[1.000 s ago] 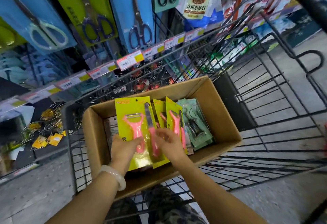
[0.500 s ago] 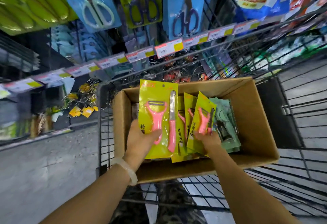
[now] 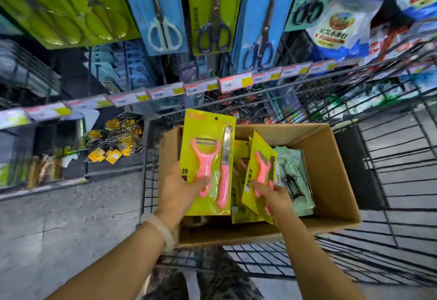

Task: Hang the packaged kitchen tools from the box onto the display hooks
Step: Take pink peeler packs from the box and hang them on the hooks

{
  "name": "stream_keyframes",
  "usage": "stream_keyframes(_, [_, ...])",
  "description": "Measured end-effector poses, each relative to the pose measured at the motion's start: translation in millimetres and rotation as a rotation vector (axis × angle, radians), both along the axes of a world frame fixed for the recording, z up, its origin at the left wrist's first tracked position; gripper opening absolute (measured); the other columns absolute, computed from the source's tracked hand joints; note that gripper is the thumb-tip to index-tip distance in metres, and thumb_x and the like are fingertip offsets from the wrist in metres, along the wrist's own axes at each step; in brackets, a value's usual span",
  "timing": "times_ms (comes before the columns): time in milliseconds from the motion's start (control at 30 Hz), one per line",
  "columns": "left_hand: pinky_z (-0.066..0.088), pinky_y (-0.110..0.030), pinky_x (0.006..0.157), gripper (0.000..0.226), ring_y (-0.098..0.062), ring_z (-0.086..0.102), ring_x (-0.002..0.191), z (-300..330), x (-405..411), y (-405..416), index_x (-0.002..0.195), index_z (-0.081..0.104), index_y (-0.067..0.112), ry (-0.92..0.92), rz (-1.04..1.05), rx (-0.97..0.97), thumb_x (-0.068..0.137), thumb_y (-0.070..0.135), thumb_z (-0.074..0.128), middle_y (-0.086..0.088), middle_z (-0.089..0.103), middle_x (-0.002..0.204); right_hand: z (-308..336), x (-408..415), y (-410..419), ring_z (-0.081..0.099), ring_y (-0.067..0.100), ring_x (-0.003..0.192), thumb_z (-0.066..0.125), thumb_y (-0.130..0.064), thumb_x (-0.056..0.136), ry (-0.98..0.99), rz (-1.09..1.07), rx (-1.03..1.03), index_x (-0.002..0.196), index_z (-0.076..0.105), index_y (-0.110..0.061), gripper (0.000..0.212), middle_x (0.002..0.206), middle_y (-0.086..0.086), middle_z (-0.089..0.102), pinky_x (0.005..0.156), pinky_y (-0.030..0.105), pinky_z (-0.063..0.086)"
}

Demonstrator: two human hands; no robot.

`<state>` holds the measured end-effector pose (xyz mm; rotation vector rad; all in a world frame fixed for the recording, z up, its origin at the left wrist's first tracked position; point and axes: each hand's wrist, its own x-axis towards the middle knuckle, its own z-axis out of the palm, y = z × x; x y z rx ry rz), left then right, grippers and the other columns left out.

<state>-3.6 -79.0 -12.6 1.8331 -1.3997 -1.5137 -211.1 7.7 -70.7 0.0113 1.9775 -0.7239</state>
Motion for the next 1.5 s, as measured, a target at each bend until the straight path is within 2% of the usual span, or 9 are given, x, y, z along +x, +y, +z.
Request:
stream_keyframes(167, [0.048, -0.026, 0.075, 0.042, -0.019, 0.061, 0.085, 25, 41, -7, 0.107, 0.056, 0.009, 0.125, 0.116, -0.029, 0.072, 0.005, 0.079, -0.003, 0.066, 0.095, 41, 56, -1, 0.063, 0.021, 0.093, 0.089, -0.042, 0.053, 0.178, 0.043, -0.273, 0.121, 0.045, -0.007, 0.088, 0.109, 0.008, 0.062, 0.074, 0.028, 0.052])
stream_keyframes(267, [0.049, -0.038, 0.084, 0.047, -0.025, 0.063, 0.094, 39, 80, -7, 0.111, 0.057, 0.008, 0.165, 0.172, -0.054, 0.070, 0.007, 0.081, -0.004, 0.067, 0.098, 64, 101, -11, 0.058, 0.024, 0.109, 0.086, -0.064, 0.037, 0.340, 0.116, -0.359, 0.127, 0.041, -0.017, 0.111, 0.122, 0.009, 0.055, 0.091, 0.042, 0.052])
stream_keyframes(533, [0.052, -0.050, 0.088, 0.064, -0.034, 0.065, 0.099, 85, 223, 14, 0.114, 0.056, 0.018, 0.232, 0.275, -0.140, 0.059, 0.025, 0.087, -0.010, 0.069, 0.106, 122, 235, -39, 0.056, 0.023, 0.110, 0.083, -0.061, 0.039, 0.603, 0.426, -0.561, 0.126, 0.047, -0.021, 0.103, 0.116, 0.003, 0.058, 0.092, 0.044, 0.050])
stream_keyframes(700, [0.052, -0.024, 0.065, 0.050, -0.020, 0.066, 0.087, 100, 312, 30, 0.114, 0.056, 0.012, 0.273, 0.398, -0.219, 0.070, 0.004, 0.080, -0.007, 0.068, 0.105, 146, 329, -42, 0.035, 0.021, 0.123, 0.089, -0.032, 0.056, 0.595, 0.573, -0.656, 0.139, 0.035, -0.014, 0.101, 0.113, -0.006, 0.033, 0.095, 0.023, 0.029])
stream_keyframes(800, [0.055, -0.036, 0.075, 0.045, -0.020, 0.066, 0.086, 111, 363, 38, 0.105, 0.060, 0.015, 0.254, 0.462, -0.274, 0.067, 0.006, 0.083, -0.005, 0.069, 0.098, 154, 380, -48, 0.033, 0.023, 0.127, 0.089, -0.033, 0.056, 0.569, 0.656, -0.703, 0.141, 0.031, -0.015, 0.105, 0.118, -0.001, 0.033, 0.098, 0.023, 0.029])
stream_keyframes(1000, [0.047, -0.016, 0.052, 0.031, -0.016, 0.061, 0.067, 143, 429, 38, 0.085, 0.057, 0.018, 0.235, 0.549, -0.407, 0.072, -0.004, 0.076, -0.005, 0.067, 0.079, 193, 447, -67, 0.033, 0.020, 0.125, 0.089, -0.037, 0.054, 0.586, 0.747, -0.853, 0.142, 0.031, -0.017, 0.107, 0.113, -0.005, 0.031, 0.096, 0.022, 0.030])
stream_keyframes(1200, [0.047, -0.029, 0.068, 0.050, -0.019, 0.062, 0.092, 180, 458, 11, 0.114, 0.057, 0.013, 0.252, 0.578, -0.500, 0.070, 0.015, 0.080, -0.005, 0.067, 0.106, 244, 478, -97, 0.032, 0.015, 0.125, 0.086, -0.042, 0.059, 0.579, 0.784, -0.945, 0.146, 0.022, -0.024, 0.110, 0.133, 0.001, 0.029, 0.095, 0.023, 0.028])
stream_keyframes(1333, [0.042, -0.055, 0.100, 0.090, -0.030, 0.053, 0.120, 213, 465, -17, 0.133, 0.047, 0.014, 0.251, 0.574, -0.557, 0.056, 0.045, 0.082, -0.007, 0.056, 0.132, 276, 489, -126, 0.033, 0.018, 0.129, 0.084, -0.047, 0.059, 0.599, 0.766, -0.999, 0.146, 0.019, -0.027, 0.111, 0.138, 0.000, 0.024, 0.103, 0.034, 0.032])
stream_keyframes(1500, [0.043, -0.057, 0.100, 0.103, -0.035, 0.056, 0.117, 244, 468, -65, 0.127, 0.051, 0.010, 0.275, 0.553, -0.678, 0.042, 0.060, 0.080, -0.017, 0.059, 0.125, 311, 493, -169, 0.032, 0.016, 0.128, 0.083, -0.047, 0.060, 0.614, 0.710, -1.080, 0.147, 0.017, -0.028, 0.111, 0.140, -0.002, 0.022, 0.105, 0.035, 0.031])
